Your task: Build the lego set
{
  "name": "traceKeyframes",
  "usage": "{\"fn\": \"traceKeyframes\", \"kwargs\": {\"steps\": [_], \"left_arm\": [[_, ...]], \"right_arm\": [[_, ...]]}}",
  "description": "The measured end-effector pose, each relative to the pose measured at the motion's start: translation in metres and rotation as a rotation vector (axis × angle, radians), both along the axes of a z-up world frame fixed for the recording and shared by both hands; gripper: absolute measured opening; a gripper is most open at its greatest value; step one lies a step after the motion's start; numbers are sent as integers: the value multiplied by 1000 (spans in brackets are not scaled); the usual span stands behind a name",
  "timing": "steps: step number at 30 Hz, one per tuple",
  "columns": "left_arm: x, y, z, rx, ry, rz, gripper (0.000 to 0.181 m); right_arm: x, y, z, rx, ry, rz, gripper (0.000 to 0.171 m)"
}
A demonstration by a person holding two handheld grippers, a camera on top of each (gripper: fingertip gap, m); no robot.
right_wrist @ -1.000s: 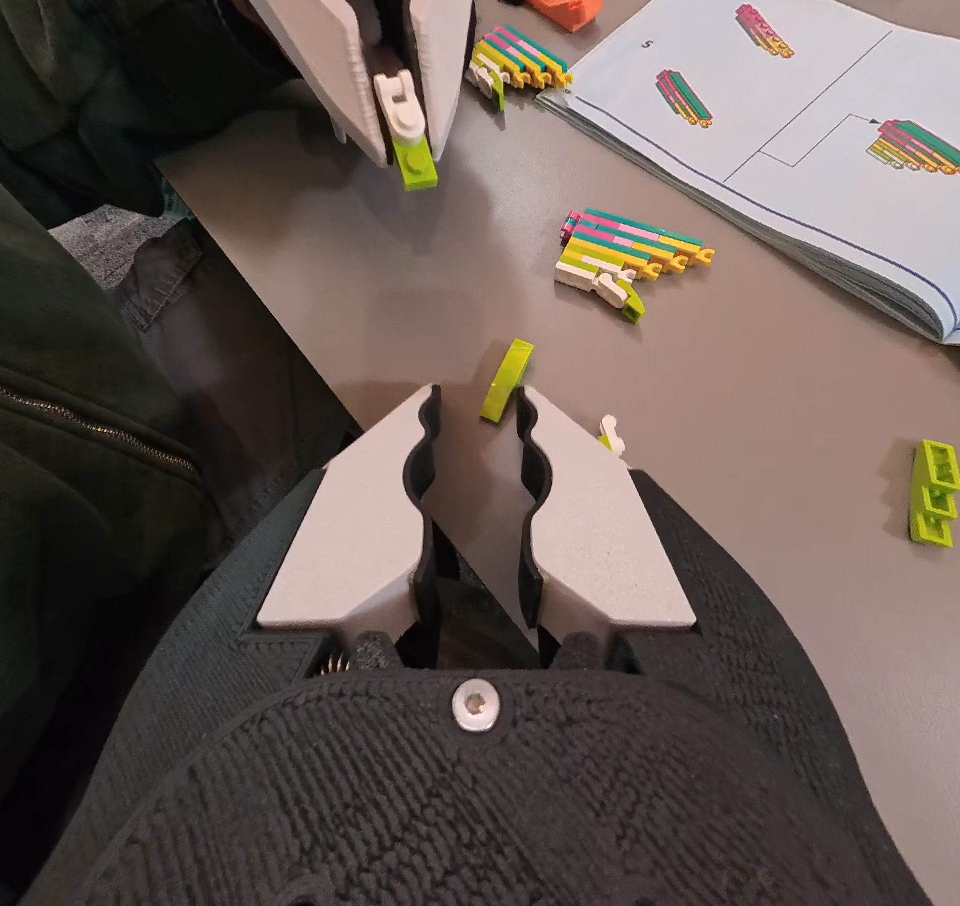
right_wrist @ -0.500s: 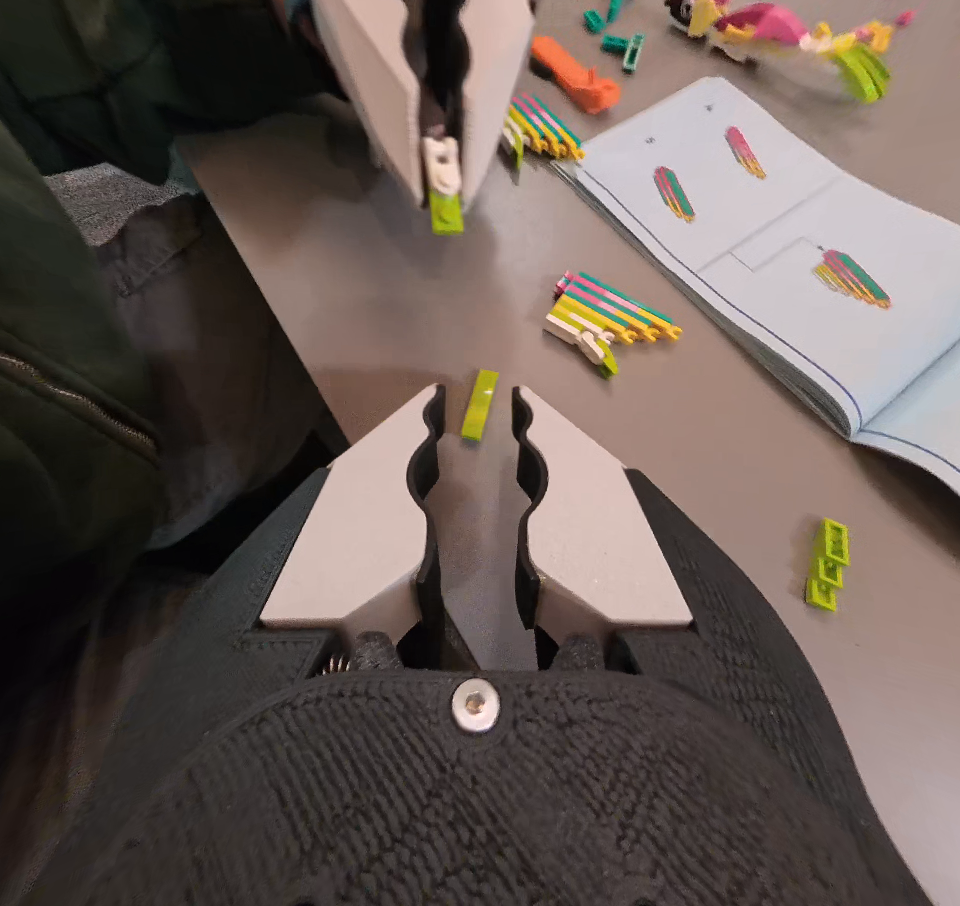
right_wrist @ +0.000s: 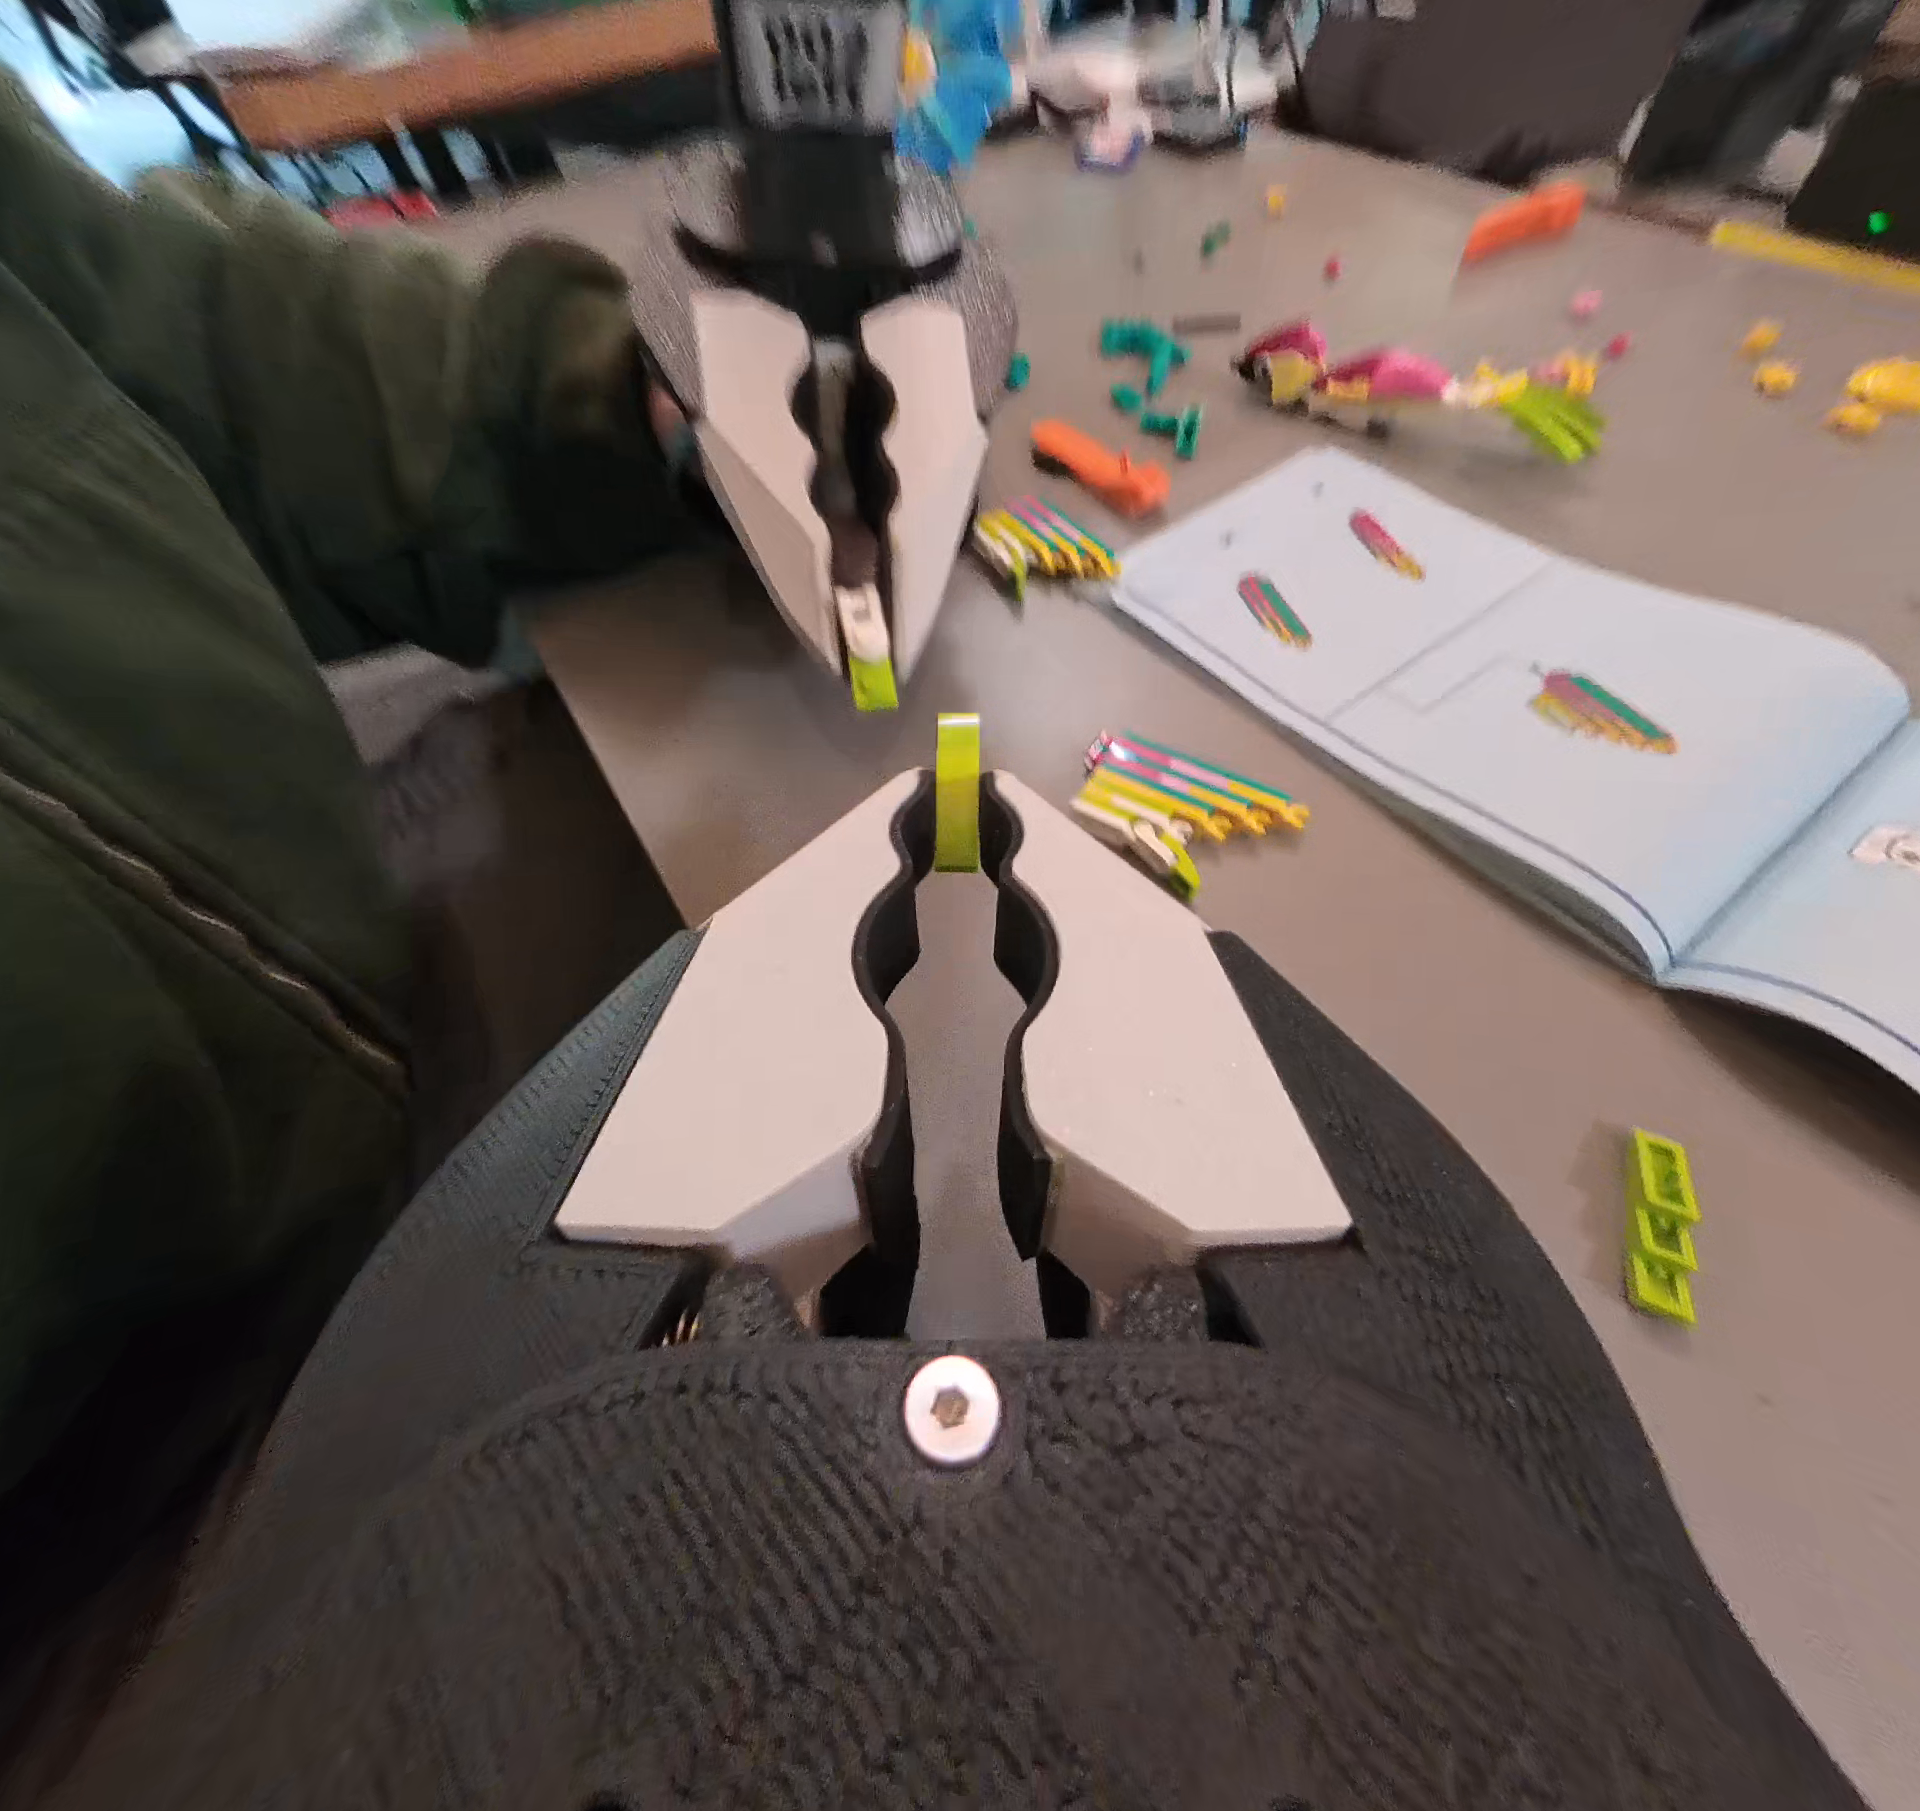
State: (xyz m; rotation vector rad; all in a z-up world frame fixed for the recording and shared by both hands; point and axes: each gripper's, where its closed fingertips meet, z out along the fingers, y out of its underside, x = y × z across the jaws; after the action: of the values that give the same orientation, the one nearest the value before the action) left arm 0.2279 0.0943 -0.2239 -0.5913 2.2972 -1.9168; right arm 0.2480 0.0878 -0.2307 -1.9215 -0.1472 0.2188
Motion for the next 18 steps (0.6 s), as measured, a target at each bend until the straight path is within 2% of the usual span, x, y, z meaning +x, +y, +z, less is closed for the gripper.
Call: {"fn": "traceKeyframes", "kwargs": {"steps": [4, 18], "left_arm": [[-3, -5, -5, 49, -20, -11, 5], [-4, -4, -4, 23, 9, -25, 5]], "right_arm": [[-18, -1, 7, 68, 69, 77, 7], [-23, 6, 8, 93, 75, 82, 7]]}}
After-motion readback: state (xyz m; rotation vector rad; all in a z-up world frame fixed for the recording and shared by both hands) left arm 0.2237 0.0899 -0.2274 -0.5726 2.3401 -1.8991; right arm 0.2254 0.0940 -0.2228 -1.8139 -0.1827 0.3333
